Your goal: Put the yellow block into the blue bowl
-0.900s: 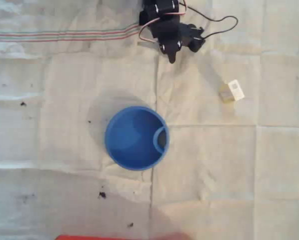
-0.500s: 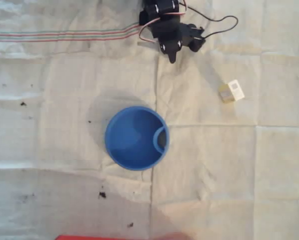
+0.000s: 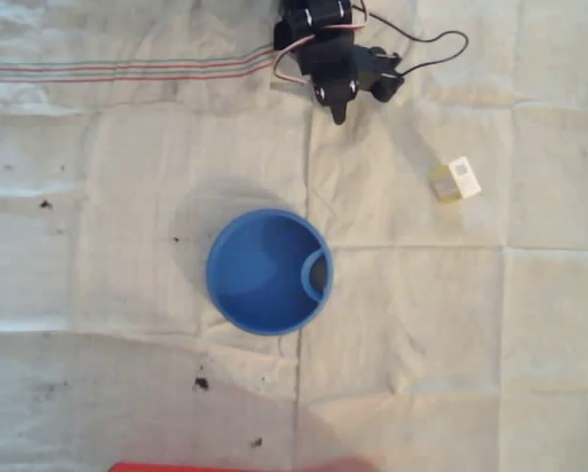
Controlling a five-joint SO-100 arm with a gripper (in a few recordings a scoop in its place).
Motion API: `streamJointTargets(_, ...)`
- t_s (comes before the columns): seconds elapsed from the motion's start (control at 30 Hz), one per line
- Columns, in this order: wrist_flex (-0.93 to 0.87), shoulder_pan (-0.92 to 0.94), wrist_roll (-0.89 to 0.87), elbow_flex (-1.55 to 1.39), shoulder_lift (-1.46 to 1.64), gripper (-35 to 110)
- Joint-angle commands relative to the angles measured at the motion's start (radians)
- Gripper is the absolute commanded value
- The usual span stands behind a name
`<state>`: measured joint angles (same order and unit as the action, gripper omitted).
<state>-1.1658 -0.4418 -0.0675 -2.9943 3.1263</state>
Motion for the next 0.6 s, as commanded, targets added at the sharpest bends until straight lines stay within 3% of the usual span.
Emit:
streamJointTargets(0.0, 0.021, 0.000, 0.005, -0.026, 0.003, 0)
streamJointTargets(0.23, 0.009, -0.002, 0.008, 0.020, 0.003, 0)
streamJointTargets(0.57, 0.005, -0.003, 0.006, 0.397, -0.028, 0)
